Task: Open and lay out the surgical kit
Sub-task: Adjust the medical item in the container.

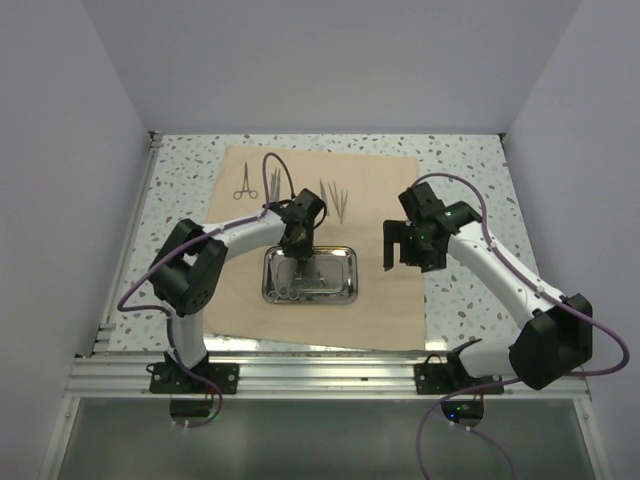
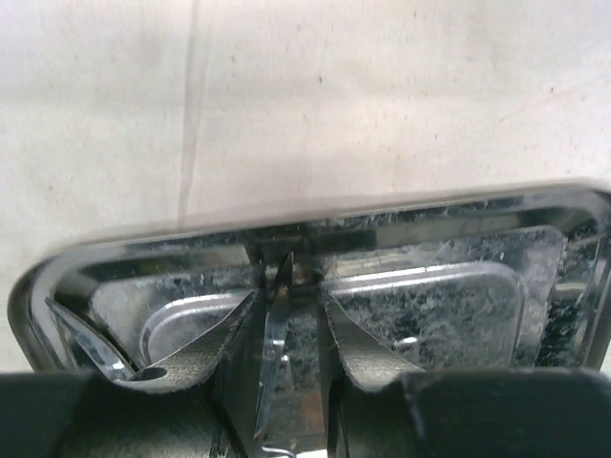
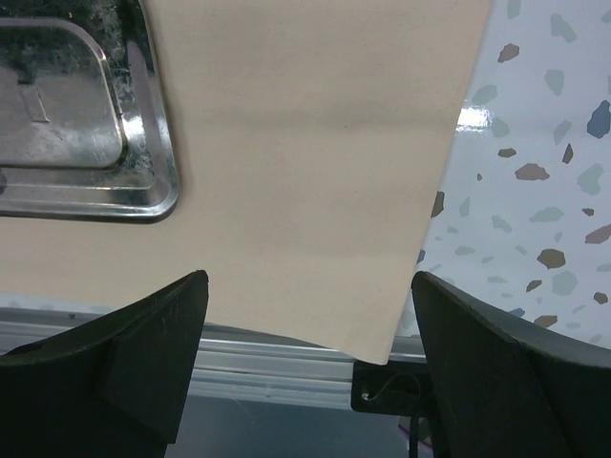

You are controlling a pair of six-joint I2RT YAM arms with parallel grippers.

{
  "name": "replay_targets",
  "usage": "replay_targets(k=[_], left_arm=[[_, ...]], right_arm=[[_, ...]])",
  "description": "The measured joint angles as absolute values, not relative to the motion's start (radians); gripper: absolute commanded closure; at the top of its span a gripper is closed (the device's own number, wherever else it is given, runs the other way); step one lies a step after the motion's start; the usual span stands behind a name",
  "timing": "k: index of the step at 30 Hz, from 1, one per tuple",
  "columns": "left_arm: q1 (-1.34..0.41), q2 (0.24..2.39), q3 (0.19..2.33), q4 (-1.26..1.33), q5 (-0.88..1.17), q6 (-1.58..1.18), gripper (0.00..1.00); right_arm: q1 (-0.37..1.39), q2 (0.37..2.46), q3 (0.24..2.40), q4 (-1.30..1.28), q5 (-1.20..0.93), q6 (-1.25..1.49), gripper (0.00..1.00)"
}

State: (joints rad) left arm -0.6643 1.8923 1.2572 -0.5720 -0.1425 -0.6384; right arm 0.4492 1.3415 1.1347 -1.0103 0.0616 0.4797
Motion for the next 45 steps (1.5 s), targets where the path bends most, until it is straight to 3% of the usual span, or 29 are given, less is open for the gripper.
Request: replay_targets(k=[9,14,21,27,40,42,43,45], left_arm=[[-0.617,1.935,1.291,-0.538,-0.121,-0.607,0.83],[-0.616,1.94,1.289,-0.526,-0.093,-0.583,1.0],[-0.616,1.92,1.264,-0.485,-0.059,-0.564,1.0],[-0.615,1.918,1.307,-0.611,-0.118,-0.519,1.0],[-0.546,1.926,1.546,-0.776,-0.241,-0.434,1.0],[-0.533,1.951,1.582,-0.778,-0.253,-0.429,0.82],[-0.53,1.969,1.598,-0.777,-0.259,-0.425,0.63],[-0.524,2.006,1.62,-0.774,-0.271,-0.42,0.51]], right_arm=[[0.449,1.362,1.156,-1.012,0.067,0.481,0.08],[0.449,1.376,1.171,-1.011,0.072,0.483,0.08],[0.449,1.383,1.172,-1.01,0.08,0.493,0.08],[0.45,1.383,1.172,-1.009,0.08,0.498,0.08],[0.45,1.386,1.172,-1.008,0.08,0.497,0.08],[0.449,1.385,1.172,-1.008,0.081,0.498,0.08],[0.449,1.385,1.172,-1.008,0.083,0.498,0.08],[0.449,1.385,1.172,-1.008,0.085,0.498,0.08]])
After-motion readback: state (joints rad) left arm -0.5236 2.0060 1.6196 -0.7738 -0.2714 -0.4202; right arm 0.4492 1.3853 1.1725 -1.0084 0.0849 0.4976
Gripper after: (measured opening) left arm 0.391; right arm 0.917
